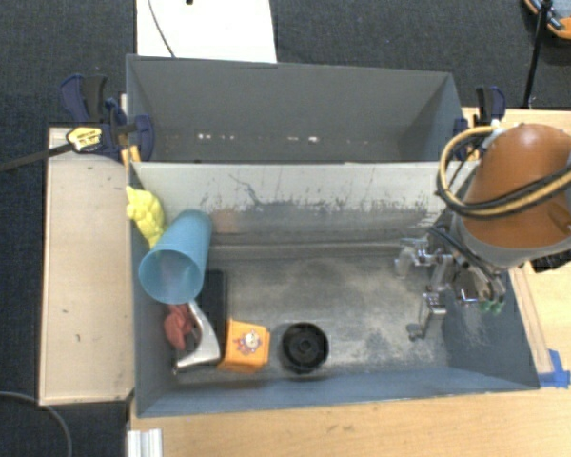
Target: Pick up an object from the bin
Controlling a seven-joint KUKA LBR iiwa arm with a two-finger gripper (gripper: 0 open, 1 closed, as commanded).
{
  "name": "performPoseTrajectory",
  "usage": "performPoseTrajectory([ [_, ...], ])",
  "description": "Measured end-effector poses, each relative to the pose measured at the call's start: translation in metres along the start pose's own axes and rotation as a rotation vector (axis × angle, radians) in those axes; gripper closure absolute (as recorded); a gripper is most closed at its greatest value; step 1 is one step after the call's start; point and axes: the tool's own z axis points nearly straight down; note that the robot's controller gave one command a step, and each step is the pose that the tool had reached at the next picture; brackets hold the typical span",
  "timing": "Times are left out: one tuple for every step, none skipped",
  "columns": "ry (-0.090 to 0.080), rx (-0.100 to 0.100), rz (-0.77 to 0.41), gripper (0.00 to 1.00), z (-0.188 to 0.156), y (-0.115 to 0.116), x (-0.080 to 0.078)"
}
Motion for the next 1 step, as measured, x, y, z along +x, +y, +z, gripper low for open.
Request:
performPoseTrajectory([
  [0.000,0.002,-0.152,0.00,-0.0009,0.0236,-0.0122],
])
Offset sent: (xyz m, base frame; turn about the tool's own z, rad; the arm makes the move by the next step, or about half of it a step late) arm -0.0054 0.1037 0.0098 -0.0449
